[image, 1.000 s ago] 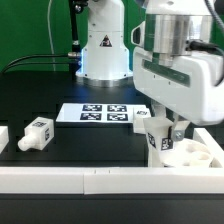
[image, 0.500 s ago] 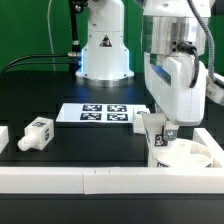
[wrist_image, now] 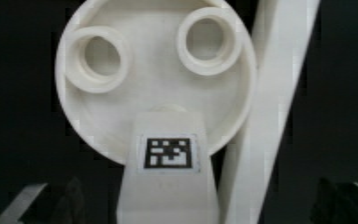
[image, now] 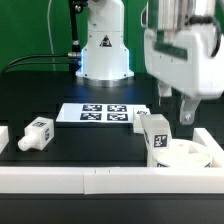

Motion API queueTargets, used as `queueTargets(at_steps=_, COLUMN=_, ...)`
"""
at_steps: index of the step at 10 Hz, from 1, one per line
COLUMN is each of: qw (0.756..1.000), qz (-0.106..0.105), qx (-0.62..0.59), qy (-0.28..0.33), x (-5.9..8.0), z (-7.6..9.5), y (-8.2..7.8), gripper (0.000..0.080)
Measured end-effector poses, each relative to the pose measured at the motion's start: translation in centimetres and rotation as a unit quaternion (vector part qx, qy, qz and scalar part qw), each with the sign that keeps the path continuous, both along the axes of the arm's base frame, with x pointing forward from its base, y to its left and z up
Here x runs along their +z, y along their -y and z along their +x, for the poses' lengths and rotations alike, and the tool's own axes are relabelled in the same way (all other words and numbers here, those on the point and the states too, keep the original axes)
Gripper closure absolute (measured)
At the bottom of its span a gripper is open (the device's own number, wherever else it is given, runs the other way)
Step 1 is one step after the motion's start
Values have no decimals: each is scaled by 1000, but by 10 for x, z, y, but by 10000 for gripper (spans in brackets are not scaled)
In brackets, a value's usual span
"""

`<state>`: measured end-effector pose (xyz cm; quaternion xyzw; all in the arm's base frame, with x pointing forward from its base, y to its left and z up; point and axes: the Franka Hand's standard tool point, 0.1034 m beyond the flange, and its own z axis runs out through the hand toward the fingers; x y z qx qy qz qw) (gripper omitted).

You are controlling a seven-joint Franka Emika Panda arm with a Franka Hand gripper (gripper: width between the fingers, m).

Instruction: Assemble stool

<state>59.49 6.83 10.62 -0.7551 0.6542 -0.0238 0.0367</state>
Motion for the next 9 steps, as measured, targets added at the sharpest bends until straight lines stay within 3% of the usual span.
queueTargets(at_steps=5, qw=1000, qz=-2, qx=15, qy=0, x=-3, z=-1, y=-3, gripper=150)
queueTargets(at_steps=8, qw=992, qz=-3, qx=129, qy=-10, x=3, z=-28, y=-14, gripper=150)
queueTargets(at_steps=9, qw=979, qz=-13, qx=203, qy=-15, x=5, z=-34, y=-17, gripper=150)
